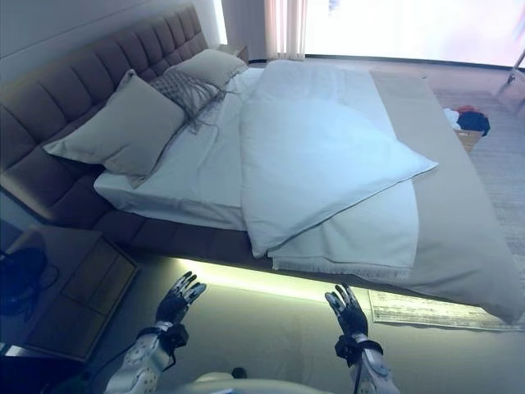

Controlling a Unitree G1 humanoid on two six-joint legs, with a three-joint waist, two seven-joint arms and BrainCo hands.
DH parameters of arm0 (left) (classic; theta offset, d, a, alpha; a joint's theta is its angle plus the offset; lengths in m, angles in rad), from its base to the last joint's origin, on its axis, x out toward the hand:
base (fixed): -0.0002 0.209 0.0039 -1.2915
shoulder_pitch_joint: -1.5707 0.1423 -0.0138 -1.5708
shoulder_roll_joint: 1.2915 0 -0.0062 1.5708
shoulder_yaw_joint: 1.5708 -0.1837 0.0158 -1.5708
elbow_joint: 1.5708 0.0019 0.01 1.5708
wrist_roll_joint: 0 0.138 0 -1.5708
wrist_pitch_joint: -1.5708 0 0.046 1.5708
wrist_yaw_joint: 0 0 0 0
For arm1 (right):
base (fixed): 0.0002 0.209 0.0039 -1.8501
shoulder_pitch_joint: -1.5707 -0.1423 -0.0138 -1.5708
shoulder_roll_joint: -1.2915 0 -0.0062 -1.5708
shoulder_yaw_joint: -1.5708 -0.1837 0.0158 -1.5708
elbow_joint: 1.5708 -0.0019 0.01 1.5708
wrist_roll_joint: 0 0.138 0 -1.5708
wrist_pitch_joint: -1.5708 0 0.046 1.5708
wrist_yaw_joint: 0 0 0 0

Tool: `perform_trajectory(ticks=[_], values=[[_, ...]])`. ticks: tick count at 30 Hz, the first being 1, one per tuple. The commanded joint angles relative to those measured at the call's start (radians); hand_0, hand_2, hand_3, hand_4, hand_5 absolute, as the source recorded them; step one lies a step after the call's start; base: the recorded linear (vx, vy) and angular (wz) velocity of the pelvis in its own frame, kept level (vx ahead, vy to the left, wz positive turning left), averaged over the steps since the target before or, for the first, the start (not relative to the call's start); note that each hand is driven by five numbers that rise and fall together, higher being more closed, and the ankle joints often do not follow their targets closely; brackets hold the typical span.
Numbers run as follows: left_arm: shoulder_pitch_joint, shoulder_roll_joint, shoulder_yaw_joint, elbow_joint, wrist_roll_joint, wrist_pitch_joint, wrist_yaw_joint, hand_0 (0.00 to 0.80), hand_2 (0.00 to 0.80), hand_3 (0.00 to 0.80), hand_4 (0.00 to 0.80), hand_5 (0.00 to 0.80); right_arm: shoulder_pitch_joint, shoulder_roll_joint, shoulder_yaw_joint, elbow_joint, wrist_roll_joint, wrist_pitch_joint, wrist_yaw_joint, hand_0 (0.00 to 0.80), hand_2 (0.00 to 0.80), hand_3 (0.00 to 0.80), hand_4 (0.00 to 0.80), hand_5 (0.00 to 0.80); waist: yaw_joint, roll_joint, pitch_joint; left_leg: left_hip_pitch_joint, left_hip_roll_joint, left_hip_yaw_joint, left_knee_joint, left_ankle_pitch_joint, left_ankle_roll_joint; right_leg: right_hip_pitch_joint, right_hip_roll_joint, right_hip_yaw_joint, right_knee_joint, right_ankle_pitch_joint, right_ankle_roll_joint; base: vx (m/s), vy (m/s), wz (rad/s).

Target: Make the bed neatly

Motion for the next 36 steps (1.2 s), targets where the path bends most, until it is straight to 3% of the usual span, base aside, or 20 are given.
perform_trajectory(ticks=[1,19,36], values=[[-0.055,0.027,0.018,-0.058,0.006,-0.06,0.002,0.0,0.0,0.0,0.0,0.0,-0.036,0.012,-0.001,-0.05,-0.012,-0.023,0.007,0.0,0.0,0.0,0.0,0.0,-0.001,-0.026,0.03,0.024,-0.003,0.025,0.049,-0.055,0.03,-0.064,0.022,-0.011,-0.087,0.191,-0.021,0.0,0.0,0.0],[-0.049,0.024,0.021,-0.049,0.007,-0.071,0.024,0.0,0.0,0.0,0.0,0.0,-0.029,0.014,0.003,-0.06,-0.019,-0.008,-0.003,0.0,0.0,0.0,0.0,0.0,-0.008,-0.038,0.036,0.034,-0.013,0.023,0.082,-0.085,0.044,-0.065,0.011,0.02,-0.068,0.183,-0.019,-0.005,-0.001,0.0],[-0.075,0.024,0.011,-0.054,-0.007,-0.063,0.028,0.0,0.0,0.0,0.0,0.0,-0.039,0.011,0.005,-0.062,-0.01,-0.014,-0.025,0.0,0.0,0.0,0.0,0.0,-0.011,-0.046,0.041,0.045,-0.012,0.039,0.063,-0.083,0.049,-0.066,0.006,0.021,-0.07,0.191,-0.01,0.001,0.014,0.0]])
